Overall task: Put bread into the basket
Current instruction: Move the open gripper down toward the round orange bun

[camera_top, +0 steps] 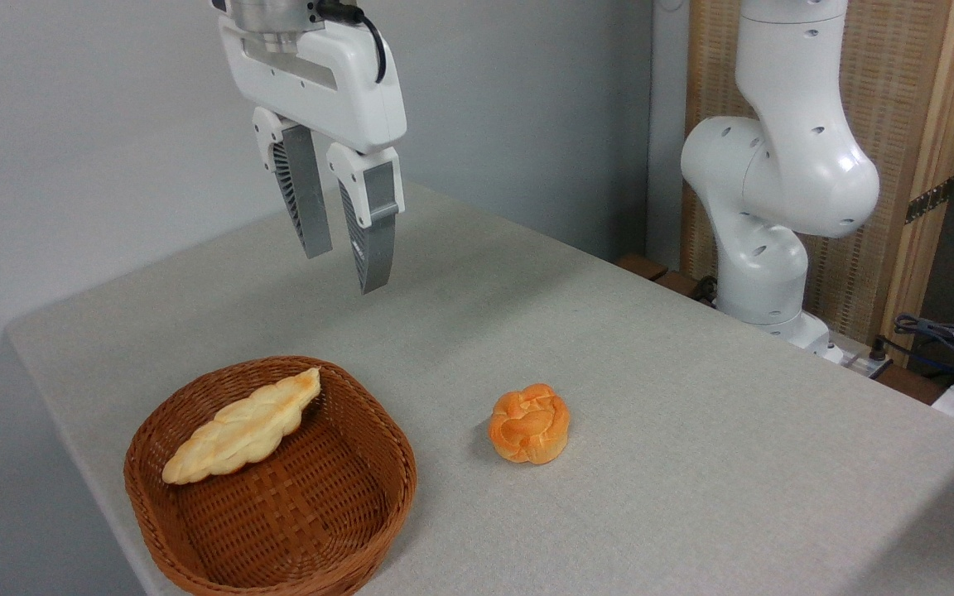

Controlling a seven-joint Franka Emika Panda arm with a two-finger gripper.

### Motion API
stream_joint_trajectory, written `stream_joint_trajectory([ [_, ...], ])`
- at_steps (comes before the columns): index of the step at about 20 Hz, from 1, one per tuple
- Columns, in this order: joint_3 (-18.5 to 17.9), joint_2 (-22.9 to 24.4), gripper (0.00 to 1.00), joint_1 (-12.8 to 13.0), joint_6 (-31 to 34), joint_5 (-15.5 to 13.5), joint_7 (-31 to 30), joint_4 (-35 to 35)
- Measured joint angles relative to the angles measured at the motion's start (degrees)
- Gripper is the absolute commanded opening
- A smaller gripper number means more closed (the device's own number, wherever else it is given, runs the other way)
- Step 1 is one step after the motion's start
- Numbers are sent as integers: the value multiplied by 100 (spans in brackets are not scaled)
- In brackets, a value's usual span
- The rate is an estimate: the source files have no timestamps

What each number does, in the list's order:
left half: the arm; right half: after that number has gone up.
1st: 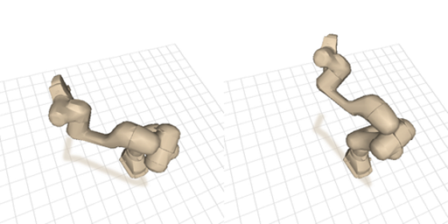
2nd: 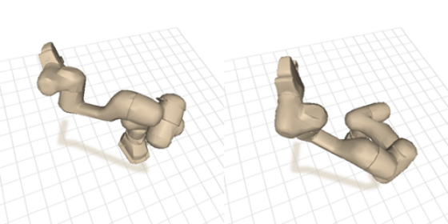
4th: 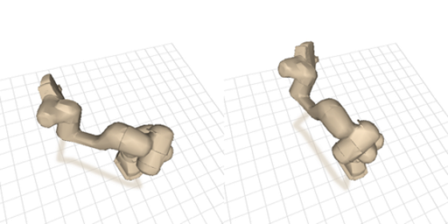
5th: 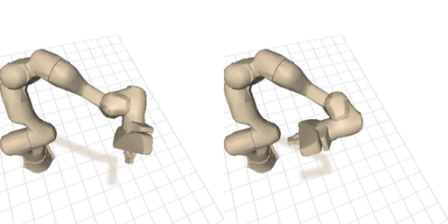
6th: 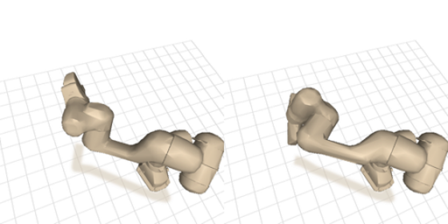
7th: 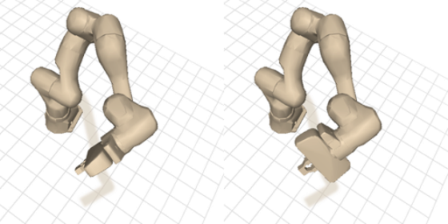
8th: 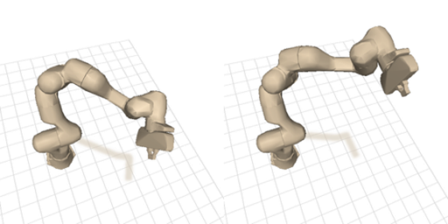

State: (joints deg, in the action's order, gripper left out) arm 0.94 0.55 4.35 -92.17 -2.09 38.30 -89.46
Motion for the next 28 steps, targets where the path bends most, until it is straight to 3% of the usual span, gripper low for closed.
stream_joint_trajectory([
  [15,-84,116,100,-3,10,3,102,-237],
  [21,-460,707,100,-7,-464,11,1282,-1575],
  [28,-503,1209,100,0,-1732,78,2213,-3294],
])
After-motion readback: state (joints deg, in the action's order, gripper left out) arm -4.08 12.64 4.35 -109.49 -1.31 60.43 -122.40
